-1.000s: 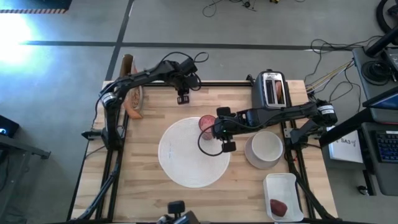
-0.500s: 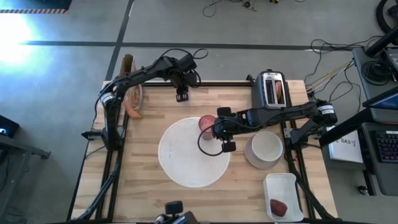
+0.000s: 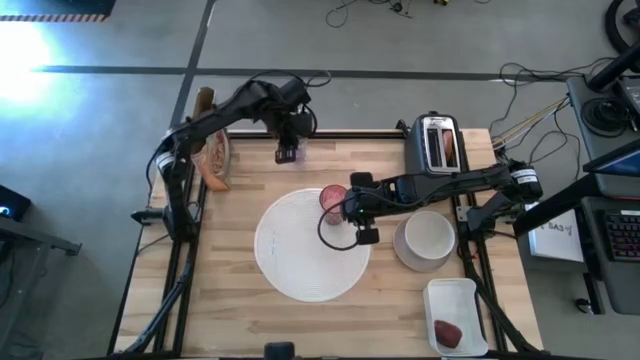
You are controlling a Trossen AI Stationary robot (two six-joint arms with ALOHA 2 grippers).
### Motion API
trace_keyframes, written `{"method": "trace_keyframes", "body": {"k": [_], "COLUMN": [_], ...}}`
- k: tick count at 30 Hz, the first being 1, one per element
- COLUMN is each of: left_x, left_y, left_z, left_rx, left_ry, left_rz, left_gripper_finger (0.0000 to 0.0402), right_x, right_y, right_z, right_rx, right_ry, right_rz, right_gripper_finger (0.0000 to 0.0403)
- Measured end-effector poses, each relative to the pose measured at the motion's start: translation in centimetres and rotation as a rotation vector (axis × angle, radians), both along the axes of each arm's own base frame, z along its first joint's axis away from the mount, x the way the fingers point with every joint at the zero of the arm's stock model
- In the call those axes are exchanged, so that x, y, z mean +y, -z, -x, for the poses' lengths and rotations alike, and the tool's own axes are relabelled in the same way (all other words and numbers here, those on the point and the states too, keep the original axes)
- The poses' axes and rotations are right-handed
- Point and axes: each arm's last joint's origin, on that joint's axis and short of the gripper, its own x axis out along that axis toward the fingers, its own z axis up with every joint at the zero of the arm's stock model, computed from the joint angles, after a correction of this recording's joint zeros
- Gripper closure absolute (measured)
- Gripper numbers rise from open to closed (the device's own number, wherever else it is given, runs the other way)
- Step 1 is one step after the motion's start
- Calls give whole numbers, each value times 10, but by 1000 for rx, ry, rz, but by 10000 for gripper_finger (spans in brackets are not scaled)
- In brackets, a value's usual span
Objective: Arrange a breakfast setting
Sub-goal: Put the white bowl on the white mat
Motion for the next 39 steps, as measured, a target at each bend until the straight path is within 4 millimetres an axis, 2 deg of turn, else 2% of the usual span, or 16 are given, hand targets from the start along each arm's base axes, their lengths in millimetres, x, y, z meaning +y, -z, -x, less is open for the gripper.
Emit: {"method": "trace_keyframes", "body": {"k": [4,8,14,19,23,29,34,39], "left_x": [-17,-44,-94,-145,-186,-237,-263,-277], "left_y": [-19,-34,-52,-54,-38,8,50,89], "left_z": [4,6,11,24,38,61,74,81], "left_rx": [-24,-34,-61,-65,-95,-233,-427,-604], "left_ry": [13,56,151,216,276,334,232,116], "left_rz": [47,87,89,125,146,103,-25,-133], "left_gripper_finger": [310,310,310,310,310,310,310,310], "right_x": [0,0,-1,0,1,14,27,42], "right_y": [2,3,4,7,13,32,44,48], "right_z": [4,6,7,15,26,37,44,50], "right_rx": [33,46,46,118,205,287,331,334], "right_ry": [45,116,165,239,360,468,543,641], "right_rz": [-24,-57,-81,-106,-138,-189,-257,-288], "right_gripper_finger": [307,307,307,307,307,307,307,307]}}
